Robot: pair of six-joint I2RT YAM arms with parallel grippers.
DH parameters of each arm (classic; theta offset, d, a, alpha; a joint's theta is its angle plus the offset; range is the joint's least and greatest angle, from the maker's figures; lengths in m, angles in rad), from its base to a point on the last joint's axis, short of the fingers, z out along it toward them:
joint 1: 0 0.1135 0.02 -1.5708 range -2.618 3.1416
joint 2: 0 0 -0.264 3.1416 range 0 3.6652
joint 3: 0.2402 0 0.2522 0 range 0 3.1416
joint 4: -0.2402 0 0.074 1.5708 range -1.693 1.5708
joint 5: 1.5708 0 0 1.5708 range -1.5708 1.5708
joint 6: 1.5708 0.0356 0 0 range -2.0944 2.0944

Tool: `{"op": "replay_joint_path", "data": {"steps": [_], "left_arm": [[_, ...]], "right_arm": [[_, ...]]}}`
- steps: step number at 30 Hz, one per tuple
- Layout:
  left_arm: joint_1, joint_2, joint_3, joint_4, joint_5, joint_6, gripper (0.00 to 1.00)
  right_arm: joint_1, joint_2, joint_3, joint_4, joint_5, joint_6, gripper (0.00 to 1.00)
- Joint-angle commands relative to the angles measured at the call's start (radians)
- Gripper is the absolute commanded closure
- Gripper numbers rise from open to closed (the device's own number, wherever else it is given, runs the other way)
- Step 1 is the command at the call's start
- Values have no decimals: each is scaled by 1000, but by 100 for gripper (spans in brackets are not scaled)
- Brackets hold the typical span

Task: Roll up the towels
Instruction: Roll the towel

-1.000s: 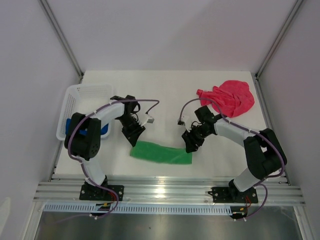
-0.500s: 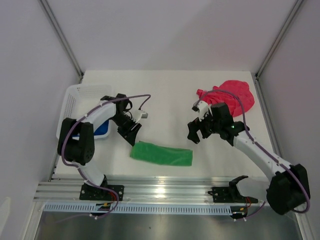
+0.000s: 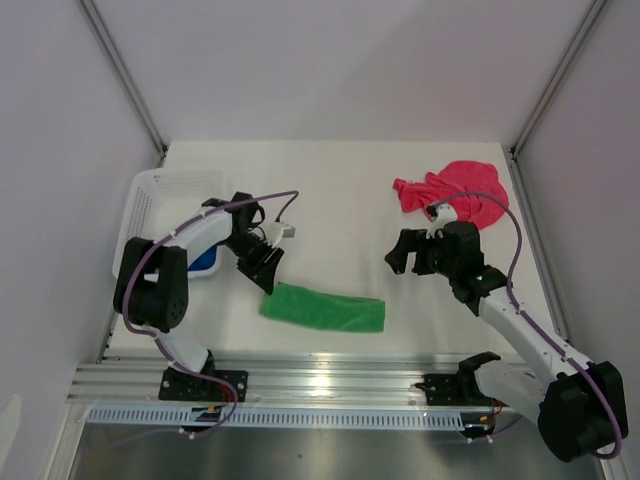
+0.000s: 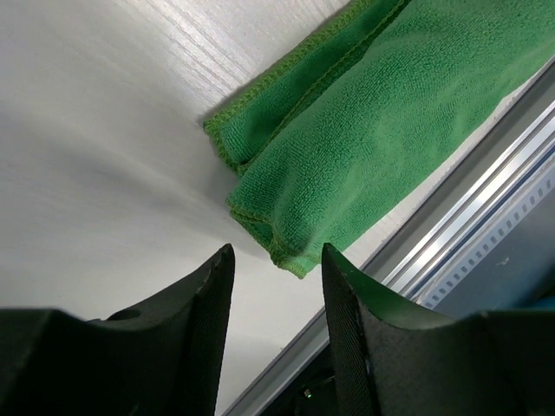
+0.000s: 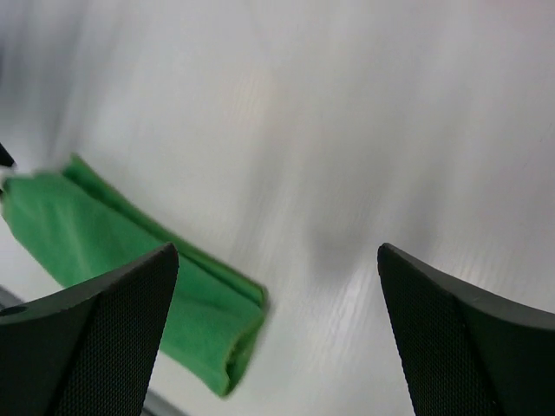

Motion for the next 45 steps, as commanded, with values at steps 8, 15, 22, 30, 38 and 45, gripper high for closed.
{"op": "replay_joint_path", "data": {"steps": [8, 15, 22, 30, 38, 45], "left_arm": [[-20, -64, -70, 67, 4, -61, 53], [-39, -61, -84, 97, 42, -77, 55], [-42, -77, -108, 122, 56, -87, 57], [-45, -48, -112, 125, 71, -98, 84], [-45, -18, -113, 120, 30, -109, 99], [-45, 1, -112, 123, 25, -114, 99]], "right_arm": [[65, 49, 79, 83, 201, 103, 35], [159, 98, -49, -111, 184, 251, 10], [216, 29, -185, -3, 108, 300, 38], [223, -51, -205, -21, 207, 311, 40], [248, -140, -253, 12, 104, 314, 39], [306, -101, -315, 146, 33, 354, 38]]}}
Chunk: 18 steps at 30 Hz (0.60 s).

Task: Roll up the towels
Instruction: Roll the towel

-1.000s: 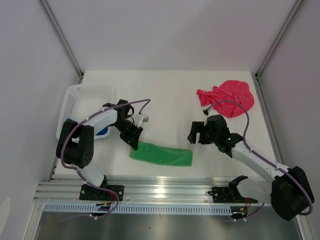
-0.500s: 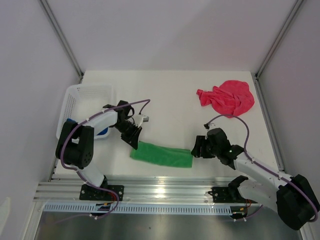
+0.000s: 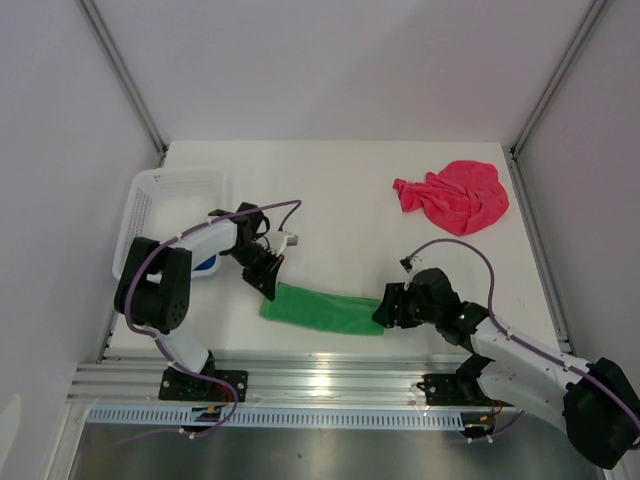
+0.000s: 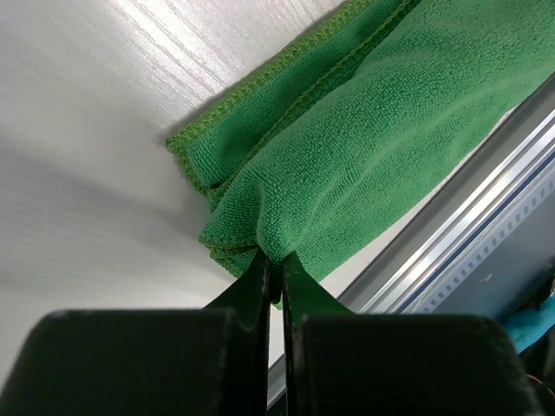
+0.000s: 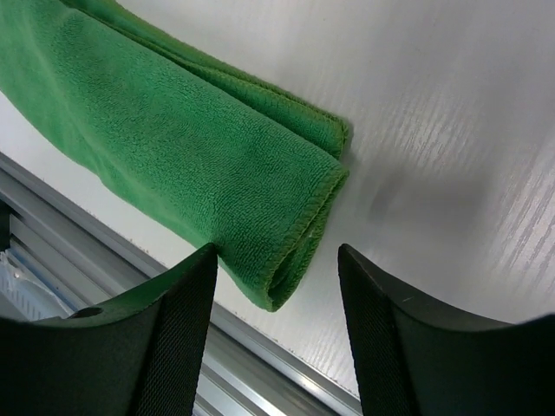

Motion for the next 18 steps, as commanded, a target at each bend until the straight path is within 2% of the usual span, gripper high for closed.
{"op": "replay_joint_path", "data": {"steps": [1, 2, 3, 5, 6, 9, 14, 18], "left_arm": [[-8, 9, 1, 11, 1, -14, 99], [-8, 9, -2, 11, 1, -13, 99], [-8, 9, 0, 13, -2, -13, 99], [-8, 8, -3, 11, -7, -13, 99], [-6, 6, -3, 13, -7, -10, 99], [-4, -23, 6, 5, -10, -2, 99], [-3, -72, 14, 19, -54, -4, 99], [8, -37, 20, 27, -87, -13, 99]], "right_arm": [[9, 27, -14, 99, -21, 31, 39], [8, 50, -13, 104, -24, 31, 42], [9, 58, -10, 111, -30, 28, 52], [9, 69, -8, 136, -37, 29, 67], [9, 69, -5, 139, -37, 28, 80], [9, 52, 38, 114, -15, 14, 100], [-2, 76, 131, 42, 64, 26, 100], [-67, 154, 135, 28, 65, 50, 100]]}}
